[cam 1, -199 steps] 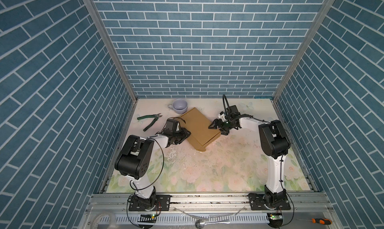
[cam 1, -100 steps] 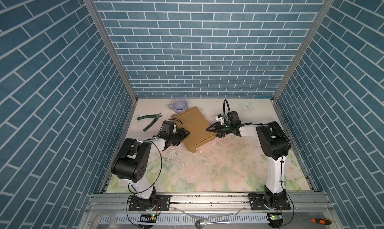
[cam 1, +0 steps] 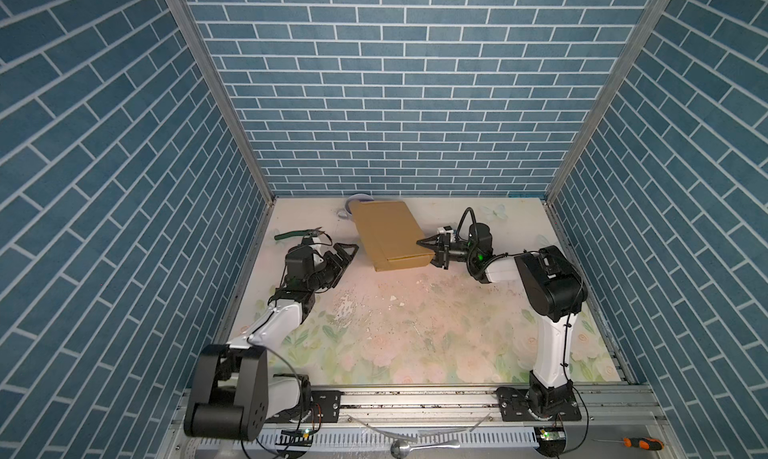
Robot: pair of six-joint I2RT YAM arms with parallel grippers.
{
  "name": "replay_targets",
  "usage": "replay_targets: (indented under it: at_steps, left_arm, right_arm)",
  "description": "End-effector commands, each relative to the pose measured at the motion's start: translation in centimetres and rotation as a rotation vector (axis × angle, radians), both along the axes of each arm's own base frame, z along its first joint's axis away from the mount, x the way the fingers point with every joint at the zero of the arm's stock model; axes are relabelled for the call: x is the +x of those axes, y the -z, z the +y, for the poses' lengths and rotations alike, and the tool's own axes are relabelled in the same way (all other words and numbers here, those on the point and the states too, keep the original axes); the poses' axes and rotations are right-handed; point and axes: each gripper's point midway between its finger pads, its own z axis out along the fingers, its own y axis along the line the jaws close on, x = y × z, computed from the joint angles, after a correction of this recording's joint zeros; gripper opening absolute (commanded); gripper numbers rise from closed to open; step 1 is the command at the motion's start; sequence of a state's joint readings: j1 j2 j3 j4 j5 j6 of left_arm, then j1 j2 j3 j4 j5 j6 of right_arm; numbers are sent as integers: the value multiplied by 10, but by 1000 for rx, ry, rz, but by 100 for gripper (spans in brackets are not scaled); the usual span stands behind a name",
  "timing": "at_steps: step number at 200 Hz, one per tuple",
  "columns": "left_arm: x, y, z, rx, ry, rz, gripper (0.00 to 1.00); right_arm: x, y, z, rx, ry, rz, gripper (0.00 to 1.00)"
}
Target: Fold the paper box
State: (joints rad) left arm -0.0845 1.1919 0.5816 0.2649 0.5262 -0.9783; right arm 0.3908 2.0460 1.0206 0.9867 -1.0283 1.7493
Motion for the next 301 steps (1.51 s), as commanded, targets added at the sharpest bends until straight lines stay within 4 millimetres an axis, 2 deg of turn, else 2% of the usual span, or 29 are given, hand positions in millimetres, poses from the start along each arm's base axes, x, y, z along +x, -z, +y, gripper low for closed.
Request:
replay_targets:
  at_steps: [1, 16, 24, 38, 55, 79, 110, 146, 165, 205, 232, 249, 279, 301]
  left_arm:
    - [-9, -58, 11, 305, 14, -185, 100]
    - [-17, -90, 17, 566, 10, -319, 98]
    - [-23, -107, 8, 742, 45, -419, 98]
    - [-34, -133, -19, 1021, 149, -590, 100]
    - [-41, -150, -45, 1264, 266, -749, 100]
    - [-53, -153, -76, 1440, 436, -969, 100]
    - [-64, -148, -90, 1551, 589, -1128, 100]
    - [-67, -121, -94, 1614, 752, -1130, 100]
    - [-66, -110, -91, 1588, 826, -1105, 100]
    - [-57, -110, -90, 1552, 846, -1131, 100]
    - [-64, -104, -101, 1511, 908, -1189, 98]
    - [-65, -100, -101, 1528, 910, -1214, 96]
    - [-69, -97, -97, 1575, 914, -1251, 91]
    - [-73, -98, -99, 1593, 919, -1308, 82]
  right_arm:
    - [2, -62, -11, 150, 51, 59, 30]
    - [7, -69, -19, 146, 82, 106, 28]
    - [10, -71, -24, 133, 94, 134, 28]
    - [12, -69, -32, 108, 115, 192, 27]
    - [7, -71, -33, 80, 94, 229, 26]
    - [-5, -78, -32, 59, 32, 225, 26]
    - [-19, -80, -33, 32, -9, 210, 25]
    - [-31, -90, -34, 26, -49, 168, 24]
    - [-40, -93, -31, 13, -86, 146, 22]
    - [-62, -103, -23, -10, -177, 79, 21]
    - [-73, -109, -18, -9, -219, 55, 19]
    - [-77, -114, -15, -2, -242, 41, 19]
    - [-86, -124, -15, 14, -268, 12, 16]
    - [-102, -130, -10, 20, -319, -8, 16]
